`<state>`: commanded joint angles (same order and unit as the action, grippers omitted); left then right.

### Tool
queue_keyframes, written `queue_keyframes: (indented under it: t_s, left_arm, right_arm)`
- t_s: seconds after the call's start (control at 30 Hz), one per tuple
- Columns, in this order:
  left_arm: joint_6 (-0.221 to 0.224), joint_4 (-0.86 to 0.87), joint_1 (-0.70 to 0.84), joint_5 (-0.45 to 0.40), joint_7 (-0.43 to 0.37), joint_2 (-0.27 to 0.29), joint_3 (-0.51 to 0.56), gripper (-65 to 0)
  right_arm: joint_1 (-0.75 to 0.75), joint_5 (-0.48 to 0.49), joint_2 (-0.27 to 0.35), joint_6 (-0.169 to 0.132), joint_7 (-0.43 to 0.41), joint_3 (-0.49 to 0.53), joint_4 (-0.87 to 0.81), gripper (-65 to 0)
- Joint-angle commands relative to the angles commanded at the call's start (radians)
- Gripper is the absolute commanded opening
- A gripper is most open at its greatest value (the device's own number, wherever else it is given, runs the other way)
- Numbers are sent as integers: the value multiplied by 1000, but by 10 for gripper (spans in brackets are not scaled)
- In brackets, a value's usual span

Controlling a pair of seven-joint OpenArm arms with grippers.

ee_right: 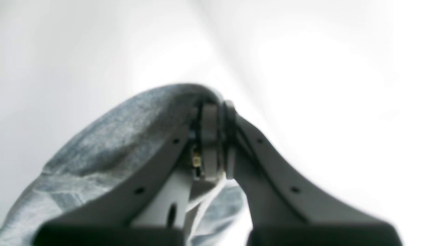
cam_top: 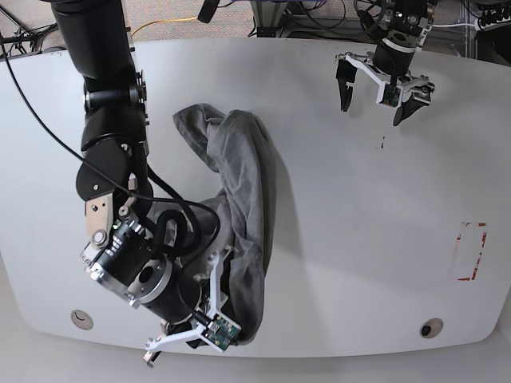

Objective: Fold the T-shirt properly
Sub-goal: 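Lift the shirt with the right gripper and drag it across the table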

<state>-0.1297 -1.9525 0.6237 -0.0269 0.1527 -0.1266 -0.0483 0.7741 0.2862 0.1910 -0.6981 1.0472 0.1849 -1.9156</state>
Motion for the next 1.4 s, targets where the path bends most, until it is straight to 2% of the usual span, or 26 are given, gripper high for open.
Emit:
queue_keyframes:
  t_s: [0.13,0.3,0.63,0.77,1.03,1.4]
  left_arm:
    - [0,0,-17,0,0,2,28,-53]
    - [0,0,-61,0,0,0,60,-53]
    - [0,9,-160,-2,2,-17,153,-51]
    - [0,60,-219,-2,2,-17,192,-51]
    - [0,176,-344,-2,2,-9,229,-53]
    - [3,272,-473,-2,2,11,222,-53]
  right_arm:
    - [112,0,26,0,54,-5,-2,-650]
    - [247,0,57,0,58,-5,2,-650]
    - [528,2,58,0,97,2,138,-650]
    - [531,3,49,0,98,3,218,-650]
    - [531,2,25,0,100,68,307,-650]
    - [531,0,-5,0,100,68,374,-650]
